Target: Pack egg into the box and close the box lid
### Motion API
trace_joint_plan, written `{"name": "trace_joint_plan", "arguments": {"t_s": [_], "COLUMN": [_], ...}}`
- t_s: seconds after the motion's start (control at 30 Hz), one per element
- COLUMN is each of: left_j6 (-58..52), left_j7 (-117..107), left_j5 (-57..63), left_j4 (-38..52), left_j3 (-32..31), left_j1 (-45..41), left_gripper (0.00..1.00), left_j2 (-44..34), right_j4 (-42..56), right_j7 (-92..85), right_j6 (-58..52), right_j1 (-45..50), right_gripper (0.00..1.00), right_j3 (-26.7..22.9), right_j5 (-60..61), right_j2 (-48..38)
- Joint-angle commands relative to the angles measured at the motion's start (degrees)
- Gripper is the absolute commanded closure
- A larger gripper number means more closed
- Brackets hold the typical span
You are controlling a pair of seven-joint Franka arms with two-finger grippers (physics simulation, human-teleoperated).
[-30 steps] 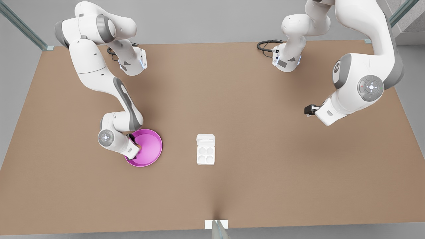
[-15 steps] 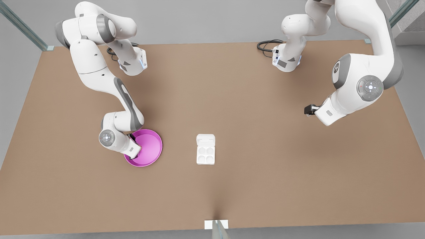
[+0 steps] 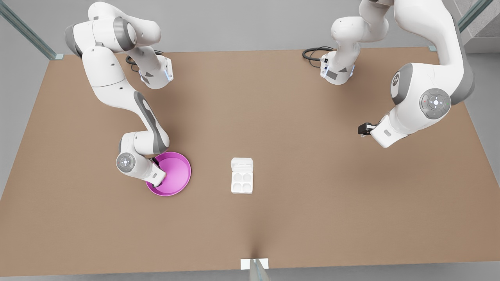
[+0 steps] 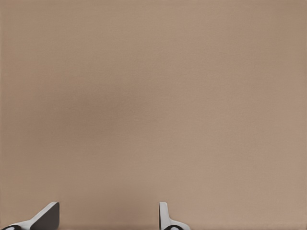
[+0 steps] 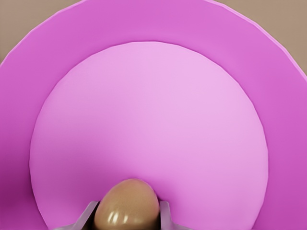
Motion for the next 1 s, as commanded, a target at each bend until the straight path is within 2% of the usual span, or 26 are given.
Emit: {"name": "trace_joint_plan", "arguments": {"t_s": [0.0, 0.37, 0.47, 0.7, 0.83, 0.97], "left_j6": [-0.06, -0.24, -0.15, -0.41, -0.41, -0.33], "left_j7": [-0.01, -0.01, -0.01, 0.08, 0.08, -0.01], "left_j5": [0.03, 0.03, 0.03, -0.06, 0.03, 0.03], "left_j4": [0.03, 0.03, 0.03, 0.03, 0.03, 0.03], "left_j3": [-0.02, -0.02, -0.02, -0.02, -0.11, -0.02], "left_j1": [0.00, 0.00, 0.00, 0.00, -0.44, -0.35], "left_gripper": [0.00, 0.00, 0.00, 0.00, 0.00, 0.00], "left_j2": [-0.06, -0.06, -0.06, -0.23, -0.06, 0.03], "right_j4": [0.02, 1.43, 6.17, 25.69, 29.28, 34.56], "right_j7": [-0.95, 2.56, 10.38, 24.88, 30.59, 33.59], "right_j6": [0.21, -0.93, -0.93, -1.72, -1.28, -1.46], "right_j1": [-0.01, 1.31, 6.85, 17.31, 24.07, 24.08], "right_gripper": [0.44, 0.44, 0.44, 0.44, 0.44, 0.44], "right_j3": [0.00, 1.23, 1.50, 1.50, 1.50, 1.50], "right_j5": [0.08, 2.98, 8.78, 18.19, 21.26, 22.14], "right_j2": [0.14, -2.68, -1.62, 10.15, 12.61, 15.60]}}
